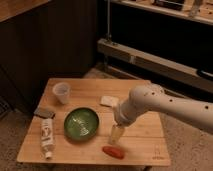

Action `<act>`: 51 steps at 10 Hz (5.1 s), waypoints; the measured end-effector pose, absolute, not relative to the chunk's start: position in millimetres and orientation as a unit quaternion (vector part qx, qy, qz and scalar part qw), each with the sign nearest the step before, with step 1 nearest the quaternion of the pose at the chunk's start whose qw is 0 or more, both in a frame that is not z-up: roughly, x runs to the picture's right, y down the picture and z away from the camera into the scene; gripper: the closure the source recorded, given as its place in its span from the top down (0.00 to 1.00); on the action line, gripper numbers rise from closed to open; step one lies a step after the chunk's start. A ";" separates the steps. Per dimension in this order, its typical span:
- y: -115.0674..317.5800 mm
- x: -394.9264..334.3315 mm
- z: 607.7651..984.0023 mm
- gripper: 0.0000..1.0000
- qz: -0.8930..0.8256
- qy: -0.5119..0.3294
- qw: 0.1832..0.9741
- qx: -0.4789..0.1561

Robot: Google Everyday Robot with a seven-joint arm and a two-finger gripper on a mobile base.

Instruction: Place the pepper on the white sponge

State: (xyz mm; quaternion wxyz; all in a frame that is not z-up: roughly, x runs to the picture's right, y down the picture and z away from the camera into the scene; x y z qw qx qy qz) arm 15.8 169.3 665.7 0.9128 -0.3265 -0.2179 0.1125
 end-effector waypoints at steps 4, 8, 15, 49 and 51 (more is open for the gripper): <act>177.8 12.2 669.6 0.90 0.105 -0.228 0.907 -0.337; 194.2 -1.0 669.0 0.90 0.098 -0.237 0.903 -0.345; 215.0 -23.5 667.8 0.90 0.084 -0.261 0.899 -0.341; 235.7 -36.3 644.2 0.90 0.011 -0.358 0.879 -0.315; 236.9 -36.0 644.4 0.90 0.009 -0.361 0.878 -0.314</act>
